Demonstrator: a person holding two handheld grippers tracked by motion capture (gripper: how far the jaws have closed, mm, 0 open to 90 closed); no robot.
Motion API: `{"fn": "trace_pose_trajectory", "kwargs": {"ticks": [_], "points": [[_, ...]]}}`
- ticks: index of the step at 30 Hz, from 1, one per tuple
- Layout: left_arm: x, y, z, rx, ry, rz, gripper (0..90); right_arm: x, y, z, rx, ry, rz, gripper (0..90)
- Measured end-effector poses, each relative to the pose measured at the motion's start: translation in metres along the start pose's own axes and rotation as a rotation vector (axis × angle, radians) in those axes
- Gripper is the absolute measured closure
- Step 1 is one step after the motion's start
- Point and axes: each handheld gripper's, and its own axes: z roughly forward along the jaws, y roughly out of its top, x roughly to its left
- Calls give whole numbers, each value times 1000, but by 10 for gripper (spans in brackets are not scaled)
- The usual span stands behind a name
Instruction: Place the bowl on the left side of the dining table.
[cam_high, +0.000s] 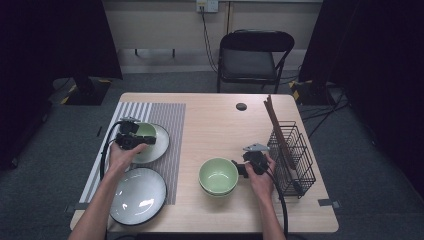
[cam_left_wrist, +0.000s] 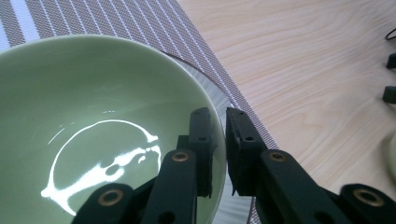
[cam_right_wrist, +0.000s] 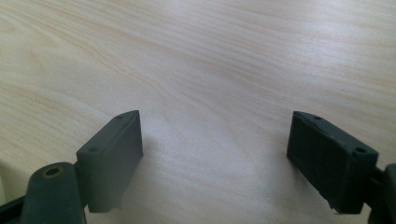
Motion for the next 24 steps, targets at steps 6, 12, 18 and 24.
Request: {"fn": "trace_pose_trajectory", "kwargs": {"ticks": [6, 12, 18, 24], "points": [[-3, 0, 0, 4, -17, 10, 826, 0, 0, 0, 0, -1, 1, 177], [-2, 0, 3, 17, -26, 16, 810, 0, 0, 0, 0, 0, 0, 177], [-4, 2, 3, 11, -30, 14, 793, 0, 0, 0, 0, 0, 0, 177], [-8, 3, 0, 0, -34, 39, 659, 0, 0, 0, 0, 0, 0, 177]]}}
